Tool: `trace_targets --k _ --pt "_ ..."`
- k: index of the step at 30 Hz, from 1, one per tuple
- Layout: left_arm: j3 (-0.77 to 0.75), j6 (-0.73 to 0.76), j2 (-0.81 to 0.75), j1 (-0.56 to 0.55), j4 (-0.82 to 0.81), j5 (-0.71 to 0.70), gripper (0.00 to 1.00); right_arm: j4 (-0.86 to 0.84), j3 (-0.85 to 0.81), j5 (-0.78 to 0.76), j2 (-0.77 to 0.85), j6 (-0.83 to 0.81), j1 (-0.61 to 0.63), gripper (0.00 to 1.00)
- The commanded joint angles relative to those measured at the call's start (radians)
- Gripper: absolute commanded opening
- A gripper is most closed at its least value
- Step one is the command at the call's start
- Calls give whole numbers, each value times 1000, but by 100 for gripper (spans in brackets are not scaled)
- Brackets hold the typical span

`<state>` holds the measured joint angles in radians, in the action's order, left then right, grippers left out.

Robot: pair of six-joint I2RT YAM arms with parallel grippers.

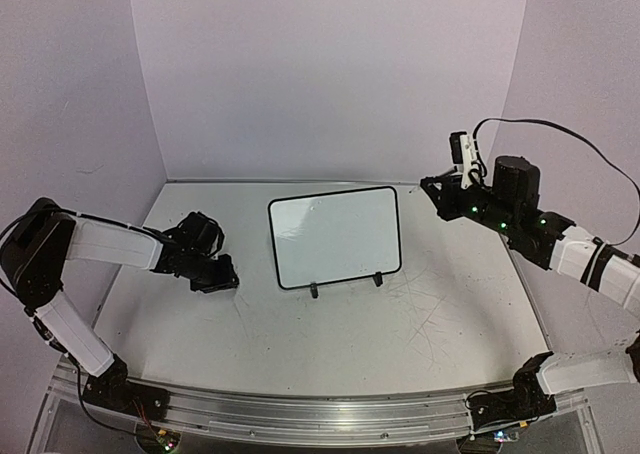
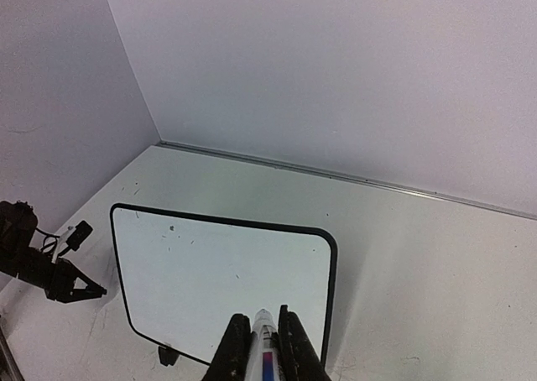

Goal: Write a sentence on the whiteboard
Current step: Place the pen cap at the center of the board, then hold the whiteboard on the whiteboard stand.

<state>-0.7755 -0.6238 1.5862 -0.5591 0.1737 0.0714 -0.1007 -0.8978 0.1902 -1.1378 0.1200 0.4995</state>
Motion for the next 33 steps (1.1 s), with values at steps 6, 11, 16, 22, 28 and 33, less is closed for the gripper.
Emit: trace_targets --k 6,11,16,22,28,33 --pt "22 38 -114 2 -14 -37 41 -36 -78 4 -39 -106 -2 0" --pt "9 61 -216 2 49 -51 52 -47 -82 -33 -52 -147 0 0" --pt "-4 87 -291 10 57 -47 71 -30 -67 -73 -46 -160 -2 0" --pt "50 123 -343 73 -141 132 89 -58 -43 -48 -52 -130 4 0" --pt "171 35 -379 138 -428 259 96 -77 -11 -42 -43 -84 22 0" --pt "284 26 -449 140 -655 277 100 -72 5 14 -40 -76 38 0"
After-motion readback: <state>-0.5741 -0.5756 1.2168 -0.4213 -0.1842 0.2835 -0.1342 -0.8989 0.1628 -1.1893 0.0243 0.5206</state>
